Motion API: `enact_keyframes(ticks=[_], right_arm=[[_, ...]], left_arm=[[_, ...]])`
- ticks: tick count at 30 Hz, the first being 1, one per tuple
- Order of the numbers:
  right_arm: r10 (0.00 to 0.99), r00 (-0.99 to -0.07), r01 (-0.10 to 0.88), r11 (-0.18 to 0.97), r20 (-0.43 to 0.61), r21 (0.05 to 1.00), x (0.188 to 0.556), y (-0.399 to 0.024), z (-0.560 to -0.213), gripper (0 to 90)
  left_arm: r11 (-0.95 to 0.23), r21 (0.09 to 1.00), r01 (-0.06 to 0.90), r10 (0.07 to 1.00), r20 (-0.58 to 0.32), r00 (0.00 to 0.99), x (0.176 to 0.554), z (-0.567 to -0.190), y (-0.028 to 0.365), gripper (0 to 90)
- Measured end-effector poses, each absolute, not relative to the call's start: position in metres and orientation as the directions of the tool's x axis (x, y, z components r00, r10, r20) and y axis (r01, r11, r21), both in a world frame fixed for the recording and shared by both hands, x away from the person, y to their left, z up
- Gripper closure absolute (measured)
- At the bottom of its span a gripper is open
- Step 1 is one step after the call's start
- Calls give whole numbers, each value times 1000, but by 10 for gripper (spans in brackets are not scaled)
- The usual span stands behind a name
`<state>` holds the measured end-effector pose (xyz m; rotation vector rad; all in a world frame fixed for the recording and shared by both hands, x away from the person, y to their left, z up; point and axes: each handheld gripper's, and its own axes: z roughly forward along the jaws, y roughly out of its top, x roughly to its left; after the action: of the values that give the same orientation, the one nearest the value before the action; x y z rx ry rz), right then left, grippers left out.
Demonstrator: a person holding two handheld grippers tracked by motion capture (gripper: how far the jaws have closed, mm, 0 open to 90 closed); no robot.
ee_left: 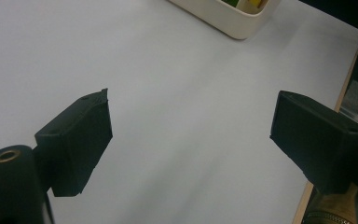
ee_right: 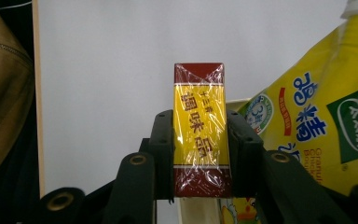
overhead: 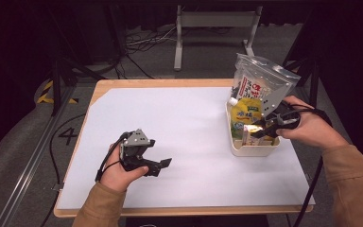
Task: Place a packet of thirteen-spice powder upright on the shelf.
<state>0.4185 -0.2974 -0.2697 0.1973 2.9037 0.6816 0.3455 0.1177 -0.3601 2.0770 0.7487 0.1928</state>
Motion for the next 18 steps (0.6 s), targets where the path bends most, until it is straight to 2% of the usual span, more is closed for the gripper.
enact_keyframes(ticks=[18], right_arm=[[202,-970,131,906,-138,403,420,-295,-293,674]], left_arm=[[-414,794,444,578,-148,803,346,-361,119,128]])
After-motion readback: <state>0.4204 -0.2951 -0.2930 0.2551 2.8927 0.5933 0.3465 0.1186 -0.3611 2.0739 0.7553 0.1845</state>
